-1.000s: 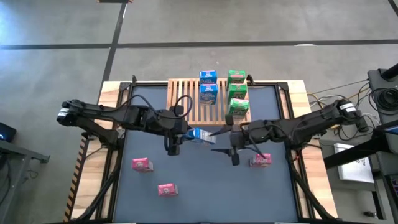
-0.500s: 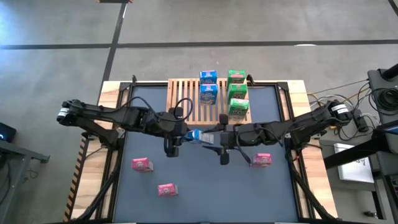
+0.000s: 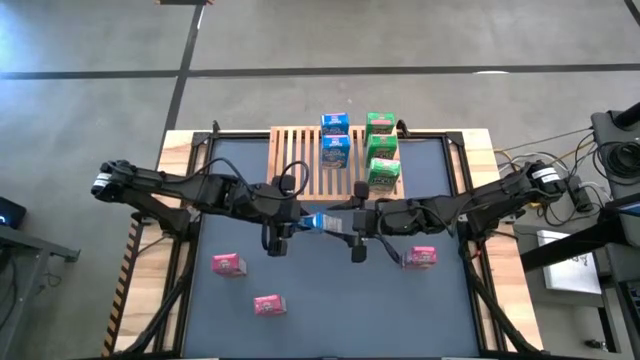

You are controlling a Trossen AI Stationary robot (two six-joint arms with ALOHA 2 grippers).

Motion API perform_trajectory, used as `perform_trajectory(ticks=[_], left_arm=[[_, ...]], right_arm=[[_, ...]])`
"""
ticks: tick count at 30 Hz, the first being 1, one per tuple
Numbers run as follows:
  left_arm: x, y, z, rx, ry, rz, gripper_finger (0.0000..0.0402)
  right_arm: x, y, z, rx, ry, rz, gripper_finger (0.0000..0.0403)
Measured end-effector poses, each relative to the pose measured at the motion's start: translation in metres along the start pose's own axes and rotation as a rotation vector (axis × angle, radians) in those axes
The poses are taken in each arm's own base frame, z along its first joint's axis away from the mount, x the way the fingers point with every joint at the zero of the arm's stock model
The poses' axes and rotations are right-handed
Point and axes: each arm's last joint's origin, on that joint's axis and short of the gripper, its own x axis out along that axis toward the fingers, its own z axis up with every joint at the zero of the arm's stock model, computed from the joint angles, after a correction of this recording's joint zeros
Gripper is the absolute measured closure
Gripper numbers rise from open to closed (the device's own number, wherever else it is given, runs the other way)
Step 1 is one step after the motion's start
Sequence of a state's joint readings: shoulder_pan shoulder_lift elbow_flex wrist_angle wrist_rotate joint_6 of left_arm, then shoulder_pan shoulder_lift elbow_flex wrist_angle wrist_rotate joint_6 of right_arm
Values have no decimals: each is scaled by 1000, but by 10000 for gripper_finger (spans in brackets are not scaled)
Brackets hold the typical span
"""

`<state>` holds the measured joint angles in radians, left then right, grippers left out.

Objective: Stack cereal on shelf
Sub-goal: Put the blue cereal box on the shelf aligned with the other blue cereal boxes

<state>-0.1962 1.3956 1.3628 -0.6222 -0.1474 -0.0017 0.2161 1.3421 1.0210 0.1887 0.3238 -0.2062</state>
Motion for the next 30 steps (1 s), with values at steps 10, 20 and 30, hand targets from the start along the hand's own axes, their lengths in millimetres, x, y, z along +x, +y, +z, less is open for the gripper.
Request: perform_trajectory(ticks=[10,20,30], left_arm=[[0,-4,1,5,-13,-17,286],[-1,-4,3,13,-27,-18,286],[-1,-4,3,14,-29,-19,286]], right_arm=[[-1,1,1,10,-13,44,161],[0,2,0,26,-8,69,197],[0,2,-1,21,6,71,229]])
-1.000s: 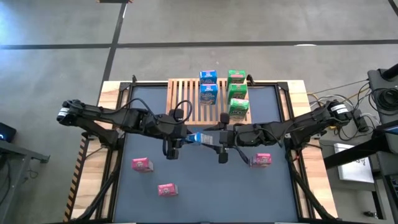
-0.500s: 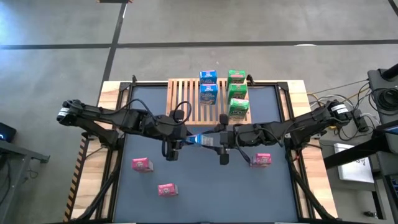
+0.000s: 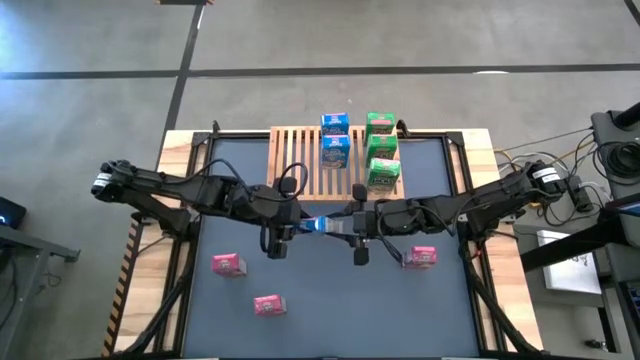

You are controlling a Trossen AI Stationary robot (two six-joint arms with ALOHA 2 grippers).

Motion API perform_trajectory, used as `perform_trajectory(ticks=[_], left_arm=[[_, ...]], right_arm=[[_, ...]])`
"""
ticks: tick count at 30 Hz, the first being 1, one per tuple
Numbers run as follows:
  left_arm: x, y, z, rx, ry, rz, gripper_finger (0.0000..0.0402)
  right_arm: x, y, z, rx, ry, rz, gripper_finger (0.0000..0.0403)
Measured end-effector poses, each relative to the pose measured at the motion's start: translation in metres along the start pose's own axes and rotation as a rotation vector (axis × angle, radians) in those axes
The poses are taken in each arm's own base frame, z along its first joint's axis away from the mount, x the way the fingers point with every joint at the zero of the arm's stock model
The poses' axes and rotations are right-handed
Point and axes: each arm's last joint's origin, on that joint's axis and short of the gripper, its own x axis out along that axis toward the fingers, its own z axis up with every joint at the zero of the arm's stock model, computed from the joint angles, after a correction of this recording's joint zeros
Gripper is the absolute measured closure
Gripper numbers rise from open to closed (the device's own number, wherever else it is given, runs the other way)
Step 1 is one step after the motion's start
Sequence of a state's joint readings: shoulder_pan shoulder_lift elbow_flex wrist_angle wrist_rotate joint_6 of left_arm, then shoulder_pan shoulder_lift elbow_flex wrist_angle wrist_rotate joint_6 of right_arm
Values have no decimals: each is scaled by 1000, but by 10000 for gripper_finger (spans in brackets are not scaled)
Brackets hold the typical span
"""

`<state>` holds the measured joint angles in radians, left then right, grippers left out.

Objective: Stack cereal on shelf
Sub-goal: Put the blue cereal box on the shelf aligned with the other blue cereal boxes

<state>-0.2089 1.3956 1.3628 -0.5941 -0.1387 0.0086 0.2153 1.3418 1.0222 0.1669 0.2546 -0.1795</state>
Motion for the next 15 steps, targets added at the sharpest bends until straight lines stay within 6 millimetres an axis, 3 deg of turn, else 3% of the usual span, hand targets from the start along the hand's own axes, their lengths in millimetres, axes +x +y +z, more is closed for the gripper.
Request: perform_trajectory(ticks=[5,15], left_arm=[[0,-1,1,3,-12,-6,269],[-1,0,2,-1,-21,-1,188]], right_arm=[[-1,0,0,10,4,6,241],[-1,0,-1,9,11,18,257]])
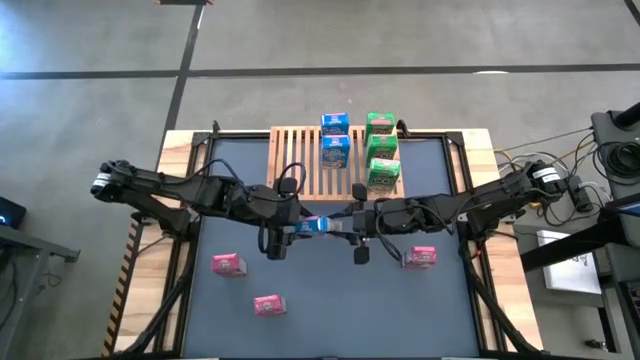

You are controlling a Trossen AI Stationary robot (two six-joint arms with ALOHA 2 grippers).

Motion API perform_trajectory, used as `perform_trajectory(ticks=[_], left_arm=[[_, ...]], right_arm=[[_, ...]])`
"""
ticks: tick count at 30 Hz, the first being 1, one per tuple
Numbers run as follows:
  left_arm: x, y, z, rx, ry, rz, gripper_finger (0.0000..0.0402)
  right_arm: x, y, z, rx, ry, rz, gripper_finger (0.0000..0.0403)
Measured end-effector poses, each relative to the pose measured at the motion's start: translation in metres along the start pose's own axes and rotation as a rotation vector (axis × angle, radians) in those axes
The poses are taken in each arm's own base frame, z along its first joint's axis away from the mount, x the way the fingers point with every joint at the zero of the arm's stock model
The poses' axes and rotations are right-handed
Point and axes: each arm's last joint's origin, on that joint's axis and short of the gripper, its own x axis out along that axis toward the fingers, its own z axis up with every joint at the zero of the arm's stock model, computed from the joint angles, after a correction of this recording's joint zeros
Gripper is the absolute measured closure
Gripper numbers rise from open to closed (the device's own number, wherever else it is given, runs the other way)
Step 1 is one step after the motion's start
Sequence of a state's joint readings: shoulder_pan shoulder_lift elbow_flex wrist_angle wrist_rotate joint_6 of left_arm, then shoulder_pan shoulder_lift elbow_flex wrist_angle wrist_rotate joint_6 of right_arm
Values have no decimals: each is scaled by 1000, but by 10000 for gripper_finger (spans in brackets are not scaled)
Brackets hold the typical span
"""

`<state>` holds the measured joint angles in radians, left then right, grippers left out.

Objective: Stack cereal on shelf
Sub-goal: Put the blue cereal box on the shelf aligned with the other blue cereal boxes

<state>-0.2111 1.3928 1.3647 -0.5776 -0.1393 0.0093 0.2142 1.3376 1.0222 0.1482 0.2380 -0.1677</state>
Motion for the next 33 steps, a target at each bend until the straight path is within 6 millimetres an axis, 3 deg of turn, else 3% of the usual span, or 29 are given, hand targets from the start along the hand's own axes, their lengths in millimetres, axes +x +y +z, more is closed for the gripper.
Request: perform_trajectory(ticks=[6,21,33], left_arm=[[-8,1,-1,-1,4,2,168],[-67,8,-14,-79,-24,98,167],[-56,-1,-69,-93,-281,57,167]], right_arm=[[0,0,0,2,-4,1,257],[-6,-1,0,-2,25,9,257],[-31,-8,8,21,-44,24,257]])
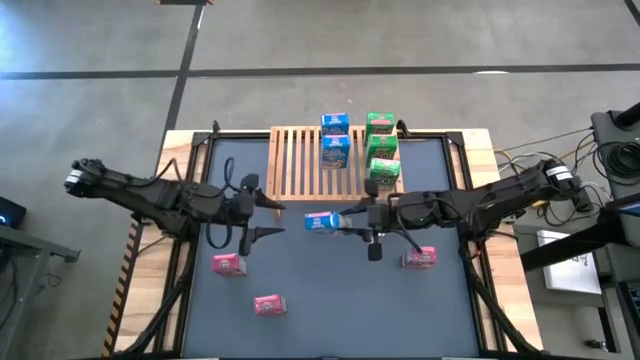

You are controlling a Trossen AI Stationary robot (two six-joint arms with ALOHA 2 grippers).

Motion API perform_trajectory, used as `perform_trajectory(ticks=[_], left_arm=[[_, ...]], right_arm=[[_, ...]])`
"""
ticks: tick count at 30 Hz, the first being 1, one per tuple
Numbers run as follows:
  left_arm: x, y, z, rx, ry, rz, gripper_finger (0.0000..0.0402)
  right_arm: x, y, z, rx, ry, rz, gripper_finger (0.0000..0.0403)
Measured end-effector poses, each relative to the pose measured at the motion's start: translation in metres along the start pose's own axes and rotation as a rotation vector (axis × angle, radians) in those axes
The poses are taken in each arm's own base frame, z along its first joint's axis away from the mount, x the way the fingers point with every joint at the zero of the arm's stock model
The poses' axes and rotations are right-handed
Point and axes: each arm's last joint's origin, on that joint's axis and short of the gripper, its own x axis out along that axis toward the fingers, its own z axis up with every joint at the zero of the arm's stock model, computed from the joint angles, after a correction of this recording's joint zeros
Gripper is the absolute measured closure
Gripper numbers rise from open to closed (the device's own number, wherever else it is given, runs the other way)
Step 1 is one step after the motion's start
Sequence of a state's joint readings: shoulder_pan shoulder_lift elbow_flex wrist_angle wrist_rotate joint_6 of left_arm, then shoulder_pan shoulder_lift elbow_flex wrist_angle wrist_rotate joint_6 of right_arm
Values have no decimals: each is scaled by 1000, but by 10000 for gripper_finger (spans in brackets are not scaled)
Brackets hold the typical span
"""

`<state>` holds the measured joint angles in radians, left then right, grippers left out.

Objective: Stack cereal on shelf
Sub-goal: Put the blue cereal box on the shelf aligned with the other blue cereal boxes

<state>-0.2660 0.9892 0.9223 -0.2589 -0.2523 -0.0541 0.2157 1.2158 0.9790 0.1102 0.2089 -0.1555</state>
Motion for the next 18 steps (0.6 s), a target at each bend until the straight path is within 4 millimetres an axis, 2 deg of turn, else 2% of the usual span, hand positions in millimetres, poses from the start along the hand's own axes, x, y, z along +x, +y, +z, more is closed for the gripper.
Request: perform_trajectory(ticks=[10,18], left_arm=[[10,-1,-34,21,-211,-4,166],[22,-3,-41,5,-258,-4,166]], right_arm=[[-12,-3,3,4,-90,-8,257],[-12,-3,4,2,-111,-11,257]])
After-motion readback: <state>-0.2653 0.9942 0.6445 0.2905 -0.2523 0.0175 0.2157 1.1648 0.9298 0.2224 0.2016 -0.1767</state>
